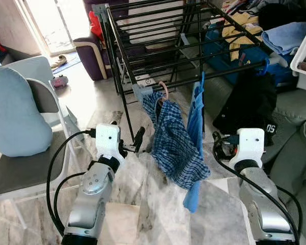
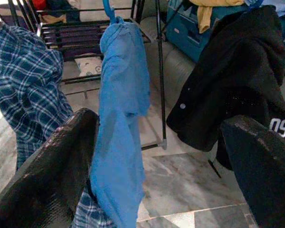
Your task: Hang hanger
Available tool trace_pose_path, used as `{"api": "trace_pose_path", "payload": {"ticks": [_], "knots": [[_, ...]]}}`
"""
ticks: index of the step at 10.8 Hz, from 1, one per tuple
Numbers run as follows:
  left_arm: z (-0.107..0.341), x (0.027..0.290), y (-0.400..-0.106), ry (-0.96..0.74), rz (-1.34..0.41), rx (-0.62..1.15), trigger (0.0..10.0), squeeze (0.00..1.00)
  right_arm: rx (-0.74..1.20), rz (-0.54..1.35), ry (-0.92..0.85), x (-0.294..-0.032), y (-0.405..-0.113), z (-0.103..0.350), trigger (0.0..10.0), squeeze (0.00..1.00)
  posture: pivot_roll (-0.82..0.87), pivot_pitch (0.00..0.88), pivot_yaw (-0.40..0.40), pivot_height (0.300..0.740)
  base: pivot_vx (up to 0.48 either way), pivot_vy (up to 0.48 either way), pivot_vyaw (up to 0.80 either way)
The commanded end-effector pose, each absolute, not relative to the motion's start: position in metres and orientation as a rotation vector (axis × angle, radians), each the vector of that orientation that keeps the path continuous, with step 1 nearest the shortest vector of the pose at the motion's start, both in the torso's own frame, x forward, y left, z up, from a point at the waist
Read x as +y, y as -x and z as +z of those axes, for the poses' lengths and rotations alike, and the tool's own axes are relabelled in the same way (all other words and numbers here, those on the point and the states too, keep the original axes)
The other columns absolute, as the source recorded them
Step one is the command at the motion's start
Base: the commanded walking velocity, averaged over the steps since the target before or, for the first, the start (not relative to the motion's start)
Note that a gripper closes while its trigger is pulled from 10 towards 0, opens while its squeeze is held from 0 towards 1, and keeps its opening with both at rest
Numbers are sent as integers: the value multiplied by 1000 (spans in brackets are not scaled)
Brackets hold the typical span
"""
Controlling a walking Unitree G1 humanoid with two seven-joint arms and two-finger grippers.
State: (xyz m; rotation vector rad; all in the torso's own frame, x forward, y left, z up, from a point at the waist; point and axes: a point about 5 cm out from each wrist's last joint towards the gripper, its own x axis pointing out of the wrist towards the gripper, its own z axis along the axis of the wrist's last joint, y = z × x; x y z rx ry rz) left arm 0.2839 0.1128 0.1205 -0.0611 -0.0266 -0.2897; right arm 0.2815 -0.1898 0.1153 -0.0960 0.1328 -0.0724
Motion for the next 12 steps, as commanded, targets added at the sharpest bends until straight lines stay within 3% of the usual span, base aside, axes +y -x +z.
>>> {"api": "trace_pose_path", "payload": {"ticks": [1, 6, 8, 12], "knots": [[118, 114, -283, 59, -291, -17, 10000, 0, 135, -50, 95, -186, -285, 117, 10000, 0, -135, 0, 79, 740, 356, 0, 0], [115, 112, -284, 61, -313, 1, 10000, 0, 188, 6, 65, -179, -281, 108, 10000, 0, -140, 0, 82, 740, 408, 0, 0], [113, 110, -283, 64, -319, 12, 10000, 0, 195, 22, 61, -176, -280, 106, 10000, 0, -139, 0, 83, 740, 341, 336, 0], [112, 109, -283, 72, -316, 21, 10000, 0, 210, 48, 59, -173, -281, 105, 10000, 0, -136, 0, 81, 740, 0, 0, 0]]}}
